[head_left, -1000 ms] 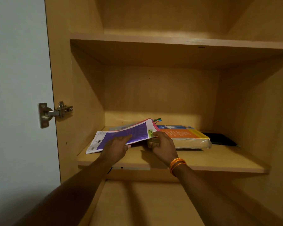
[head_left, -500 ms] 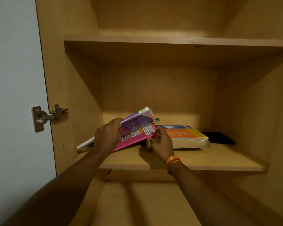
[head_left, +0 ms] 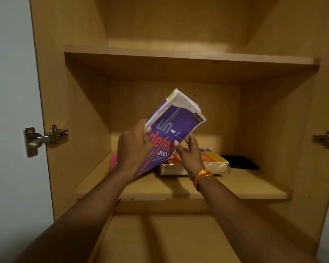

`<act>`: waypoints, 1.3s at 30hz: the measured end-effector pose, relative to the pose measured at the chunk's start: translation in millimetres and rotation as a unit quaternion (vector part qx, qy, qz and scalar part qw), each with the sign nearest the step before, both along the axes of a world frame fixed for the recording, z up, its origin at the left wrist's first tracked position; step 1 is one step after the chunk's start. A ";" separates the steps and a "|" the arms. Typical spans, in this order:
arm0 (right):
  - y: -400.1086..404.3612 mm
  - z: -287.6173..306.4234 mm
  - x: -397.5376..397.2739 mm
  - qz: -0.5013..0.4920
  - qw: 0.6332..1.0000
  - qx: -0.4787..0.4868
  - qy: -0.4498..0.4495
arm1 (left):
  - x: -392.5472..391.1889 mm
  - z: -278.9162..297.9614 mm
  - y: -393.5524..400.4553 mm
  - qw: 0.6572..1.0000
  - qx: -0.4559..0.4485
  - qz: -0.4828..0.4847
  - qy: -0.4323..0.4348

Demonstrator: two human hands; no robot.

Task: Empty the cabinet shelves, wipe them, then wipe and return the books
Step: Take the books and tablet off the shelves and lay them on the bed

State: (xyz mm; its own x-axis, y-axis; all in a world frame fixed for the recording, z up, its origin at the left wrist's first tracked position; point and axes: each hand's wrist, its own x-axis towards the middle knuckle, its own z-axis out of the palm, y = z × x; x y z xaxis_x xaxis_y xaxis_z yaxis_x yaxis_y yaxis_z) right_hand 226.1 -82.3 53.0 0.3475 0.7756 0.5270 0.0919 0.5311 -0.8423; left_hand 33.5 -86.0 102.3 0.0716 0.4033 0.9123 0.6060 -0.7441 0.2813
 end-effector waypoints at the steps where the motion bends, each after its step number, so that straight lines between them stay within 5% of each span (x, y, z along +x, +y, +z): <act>1: -5.9 1.5 6.3 -0.006 1.000 0.005 0.003 | 4.9 2.5 -3.6 0.999 -0.019 -0.030 -0.019; 6: -40.9 1.4 37.7 -0.046 0.999 0.010 0.012 | 28.7 0.0 -22.4 0.964 -0.161 -0.158 -0.138; 12: -106.6 -1.3 68.9 -0.094 0.996 -0.004 0.008 | 64.3 -19.4 -47.3 0.856 -0.324 -0.326 -0.236; 18: -182.5 0.4 85.9 -0.182 0.983 0.002 0.012 | 100.0 -39.1 -73.7 0.753 -0.401 -0.461 -0.244; 32: -354.3 -51.6 63.0 -0.404 0.910 0.074 0.045 | 141.6 -156.5 -170.2 0.574 -0.516 -0.630 -0.085; 39: -454.8 -79.3 43.7 -0.497 0.861 0.080 0.073 | 160.2 -191.7 -246.8 0.557 -0.498 -0.664 -0.009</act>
State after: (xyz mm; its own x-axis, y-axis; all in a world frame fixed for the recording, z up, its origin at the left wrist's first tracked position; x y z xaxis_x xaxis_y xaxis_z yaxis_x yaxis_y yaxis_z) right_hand 269.7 -537.2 -26.2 0.8690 -0.0229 0.4942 0.4681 0.3613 -0.8064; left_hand 193.7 -332.7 -89.5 0.9050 0.3123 0.2888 -0.3037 -0.0008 0.9528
